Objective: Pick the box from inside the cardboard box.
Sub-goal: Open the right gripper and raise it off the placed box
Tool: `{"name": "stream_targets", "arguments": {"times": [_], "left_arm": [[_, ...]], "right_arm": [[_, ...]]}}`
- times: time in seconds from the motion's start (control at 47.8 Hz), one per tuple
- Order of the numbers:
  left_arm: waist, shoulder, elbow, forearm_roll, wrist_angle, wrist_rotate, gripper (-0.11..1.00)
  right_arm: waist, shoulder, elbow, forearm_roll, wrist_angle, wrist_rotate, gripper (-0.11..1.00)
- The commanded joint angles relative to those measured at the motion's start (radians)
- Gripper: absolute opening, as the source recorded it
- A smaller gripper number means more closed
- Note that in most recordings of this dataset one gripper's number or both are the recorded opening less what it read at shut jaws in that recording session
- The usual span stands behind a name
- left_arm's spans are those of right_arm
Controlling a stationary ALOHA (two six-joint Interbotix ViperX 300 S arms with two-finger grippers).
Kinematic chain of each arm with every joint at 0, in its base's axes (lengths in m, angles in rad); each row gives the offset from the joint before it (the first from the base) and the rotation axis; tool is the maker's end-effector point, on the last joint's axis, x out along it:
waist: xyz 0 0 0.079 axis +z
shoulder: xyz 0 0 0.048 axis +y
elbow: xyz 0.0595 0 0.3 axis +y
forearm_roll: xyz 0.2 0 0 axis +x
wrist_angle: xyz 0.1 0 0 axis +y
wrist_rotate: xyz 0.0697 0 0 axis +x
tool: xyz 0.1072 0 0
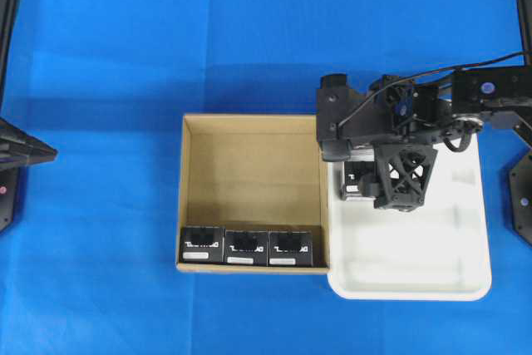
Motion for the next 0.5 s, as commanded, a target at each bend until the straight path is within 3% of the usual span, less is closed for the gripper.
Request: {"name": "stream_targets", "arguments": {"times": [0.0,0.481], "left_arm": [[0.000,0.014,-0.031,0.002,-0.009,0.000,-0.05],[0.000,0.014,-0.031,0.002,-0.008,0.006,-0.05]], "right_arm": [[-0.002,-0.014,-0.012,0.003,-0.002,0.011,0.95],[-0.005,-0.074,0.018,0.003,-0.014,0.061,0.95]]}}
